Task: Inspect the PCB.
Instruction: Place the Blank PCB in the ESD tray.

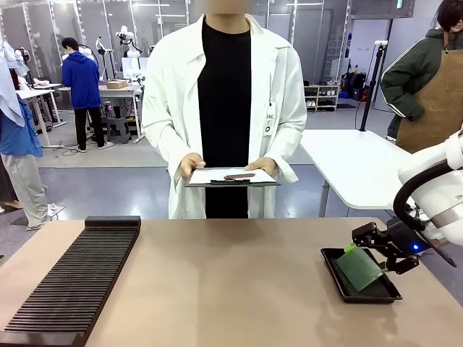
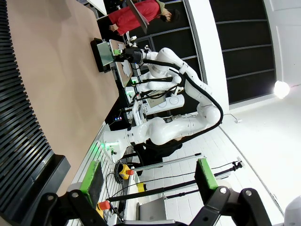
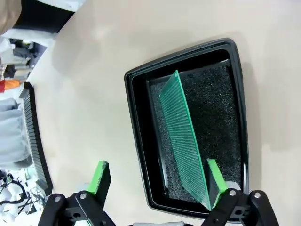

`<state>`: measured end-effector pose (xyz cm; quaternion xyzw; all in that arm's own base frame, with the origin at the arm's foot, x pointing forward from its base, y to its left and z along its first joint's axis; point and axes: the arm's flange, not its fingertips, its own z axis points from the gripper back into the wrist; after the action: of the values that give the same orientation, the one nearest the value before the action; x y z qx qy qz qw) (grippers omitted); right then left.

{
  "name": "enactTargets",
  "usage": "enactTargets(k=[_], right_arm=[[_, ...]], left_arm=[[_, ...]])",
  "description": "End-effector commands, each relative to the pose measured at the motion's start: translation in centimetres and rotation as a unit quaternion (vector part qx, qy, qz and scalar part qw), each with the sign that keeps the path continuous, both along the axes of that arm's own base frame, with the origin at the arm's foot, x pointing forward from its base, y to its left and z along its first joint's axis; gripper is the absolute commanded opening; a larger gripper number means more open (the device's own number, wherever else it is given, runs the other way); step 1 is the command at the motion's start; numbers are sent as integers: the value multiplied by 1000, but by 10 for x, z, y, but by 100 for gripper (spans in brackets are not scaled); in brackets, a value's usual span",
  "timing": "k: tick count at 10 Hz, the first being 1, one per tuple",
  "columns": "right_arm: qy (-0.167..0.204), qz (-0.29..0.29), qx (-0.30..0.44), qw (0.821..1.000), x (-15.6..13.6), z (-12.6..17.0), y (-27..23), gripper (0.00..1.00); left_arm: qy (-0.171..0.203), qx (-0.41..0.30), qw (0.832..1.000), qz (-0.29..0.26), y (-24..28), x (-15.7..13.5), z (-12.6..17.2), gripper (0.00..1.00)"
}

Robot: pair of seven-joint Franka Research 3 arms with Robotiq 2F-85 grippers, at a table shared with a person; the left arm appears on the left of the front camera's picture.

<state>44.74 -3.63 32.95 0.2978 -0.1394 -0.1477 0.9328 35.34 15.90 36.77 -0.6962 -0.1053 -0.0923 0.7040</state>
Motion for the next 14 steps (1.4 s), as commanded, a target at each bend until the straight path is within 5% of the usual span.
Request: enactTargets(k=[1, 14], right_arm=[[16, -34, -33, 999, -5, 15, 7, 100], [-2, -36, -46, 998, -2, 25, -3, 100]], left_arm=[[0, 3, 1000, -2, 1, -1, 1, 100], [0, 3, 1000, -2, 1, -1, 1, 100]])
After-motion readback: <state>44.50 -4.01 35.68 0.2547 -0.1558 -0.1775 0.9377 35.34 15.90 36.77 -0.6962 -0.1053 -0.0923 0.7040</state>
